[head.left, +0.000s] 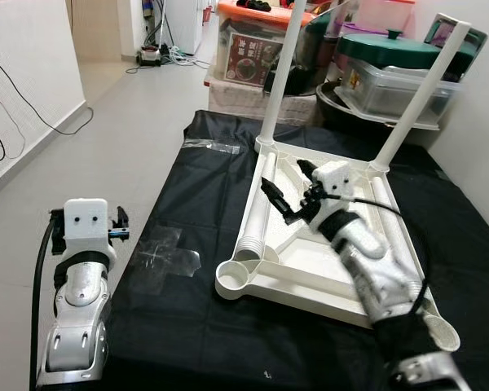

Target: Building children table

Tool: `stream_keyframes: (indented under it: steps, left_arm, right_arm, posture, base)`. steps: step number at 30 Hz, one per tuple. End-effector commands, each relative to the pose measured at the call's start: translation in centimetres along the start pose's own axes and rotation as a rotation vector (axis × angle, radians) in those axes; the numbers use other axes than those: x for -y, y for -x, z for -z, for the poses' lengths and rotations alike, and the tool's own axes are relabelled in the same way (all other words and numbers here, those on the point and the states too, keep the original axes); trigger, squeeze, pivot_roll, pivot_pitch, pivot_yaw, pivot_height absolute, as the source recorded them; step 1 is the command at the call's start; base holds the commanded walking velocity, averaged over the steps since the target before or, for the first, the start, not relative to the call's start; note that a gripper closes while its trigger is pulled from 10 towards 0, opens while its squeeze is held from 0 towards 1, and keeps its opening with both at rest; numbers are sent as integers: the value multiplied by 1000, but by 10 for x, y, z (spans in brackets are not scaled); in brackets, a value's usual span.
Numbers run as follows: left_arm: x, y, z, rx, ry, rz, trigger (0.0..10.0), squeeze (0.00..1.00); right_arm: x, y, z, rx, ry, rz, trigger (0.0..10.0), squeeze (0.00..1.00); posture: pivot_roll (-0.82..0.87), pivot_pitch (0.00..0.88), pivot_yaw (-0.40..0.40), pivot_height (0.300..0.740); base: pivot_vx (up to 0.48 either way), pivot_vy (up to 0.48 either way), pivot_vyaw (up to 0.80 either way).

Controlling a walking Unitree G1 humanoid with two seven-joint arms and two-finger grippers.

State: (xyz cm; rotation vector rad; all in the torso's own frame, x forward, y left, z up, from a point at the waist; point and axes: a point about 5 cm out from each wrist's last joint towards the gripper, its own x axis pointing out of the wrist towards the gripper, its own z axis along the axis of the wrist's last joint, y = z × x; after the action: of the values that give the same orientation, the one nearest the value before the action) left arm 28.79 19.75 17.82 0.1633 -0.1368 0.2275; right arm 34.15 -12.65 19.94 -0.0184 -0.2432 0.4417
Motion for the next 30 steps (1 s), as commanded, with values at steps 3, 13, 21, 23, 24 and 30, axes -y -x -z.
stream_keyframes:
  steps: [3, 13, 21, 23, 24, 30]
  left_arm:
    - [10, 3, -3, 28, -14, 63, 10000, 0]
    - [23, 5, -4, 51, -17, 123, 10000, 0]
    - [17, 5, -4, 57, -11, 97, 10000, 0]
    - [16, 5, -4, 55, -11, 92, 10000, 0]
    - [15, 5, -3, 53, -12, 87, 10000, 0]
    - [10, 2, -1, 39, -16, 47, 10000, 0]
  right_arm:
    - [10, 3, -1, -16, -49, 98, 10000, 0]
    - [-3, 2, -1, -25, -48, 91, 10000, 0]
    - [-13, 6, 6, -105, 69, -57, 10000, 0]
    - [-15, 8, 8, -126, 96, -102, 10000, 0]
    - [-17, 10, 12, -155, 111, -147, 10000, 0]
    - [-9, 26, 34, -337, 226, -315, 10000, 0]
  posture:
    - [54, 0, -118, 740]
    - [35, 0, -111, 740]
    - [42, 0, -120, 740]
    - [42, 0, -120, 740]
    - [42, 0, -120, 740]
    - [37, 0, -118, 740]
  base:
    - [0, -480, -221]
    - [0, -288, -754]
    - [0, 0, -397]
    - [0, 0, 0]
    - [0, 0, 0]
    - [0, 0, 0]
